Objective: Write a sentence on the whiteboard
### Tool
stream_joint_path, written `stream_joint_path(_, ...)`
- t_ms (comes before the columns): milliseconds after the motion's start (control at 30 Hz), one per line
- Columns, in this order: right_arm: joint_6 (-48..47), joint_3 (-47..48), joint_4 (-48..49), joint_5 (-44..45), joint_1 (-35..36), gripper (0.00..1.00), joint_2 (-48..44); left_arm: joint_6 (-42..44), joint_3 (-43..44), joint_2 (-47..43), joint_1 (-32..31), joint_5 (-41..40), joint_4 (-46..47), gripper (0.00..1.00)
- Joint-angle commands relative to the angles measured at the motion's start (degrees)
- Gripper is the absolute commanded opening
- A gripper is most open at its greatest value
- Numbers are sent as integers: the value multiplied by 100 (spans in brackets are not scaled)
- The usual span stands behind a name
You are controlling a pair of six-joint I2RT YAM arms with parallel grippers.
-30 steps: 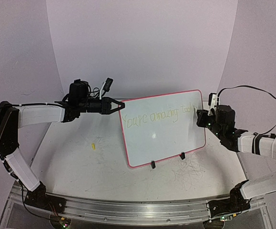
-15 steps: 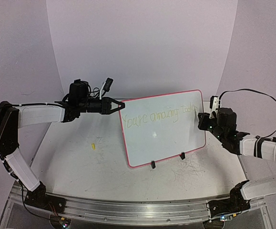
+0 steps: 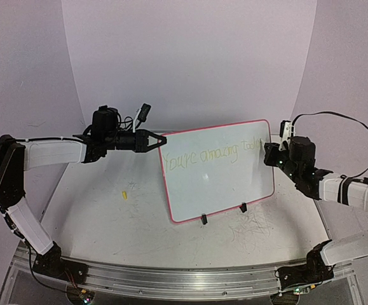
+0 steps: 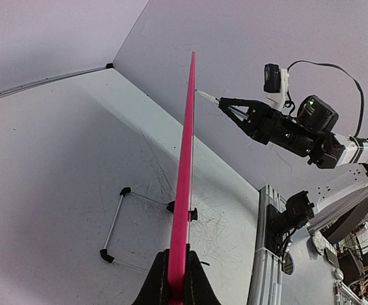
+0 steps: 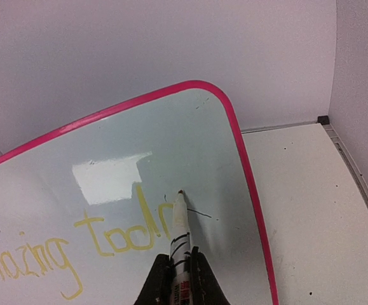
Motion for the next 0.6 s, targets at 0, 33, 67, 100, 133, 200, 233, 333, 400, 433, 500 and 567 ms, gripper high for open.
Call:
stream_joint_path(0, -15, 135, 159, 51, -40, 0, 147, 254, -46, -106, -101, -176, -356, 0)
stream_joint_path(33, 5, 83, 158, 56, -41, 0, 133, 254, -46, -110, -102, -178, -358, 0)
stream_joint_path(67, 25, 27, 157, 65, -44, 0, 115, 254, -45, -116, -103, -180, -359, 0)
stream_joint_path(100, 49, -27, 155, 55, -42, 0, 86, 254, -43, -117, -103, -182, -359, 0)
stream_joint_path(133, 74, -83, 152, 40, -40, 0, 54, 254, -41, -116, -102, -183, -359, 0)
stream_joint_path(200, 132, -196, 140, -32, -42, 0, -12, 254, -43, -112, -105, -184, -359, 0)
stream_joint_path(233, 149, -245, 132, -71, -43, 0, -29, 254, -41, -113, -103, -179, -360, 0)
stream_joint_path(333, 201, -381, 116, -109, -43, 0, -67, 254, -37, -108, -105, -176, -359, 0)
stream_joint_path(400, 208, -426, 115, -96, -44, 0, -76, 254, -37, -107, -106, -176, -359, 0)
stream_joint_path(433, 209, -441, 115, -81, -44, 0, -79, 254, -37, -104, -109, -176, -360, 0)
stream_joint_path(500, 195, -420, 115, -25, -43, 0, -69, 254, -37, -101, -110, -176, -360, 0)
stream_joint_path(567, 171, -353, 127, 35, -39, 0, -25, 254, -28, -87, -110, -167, -354, 0)
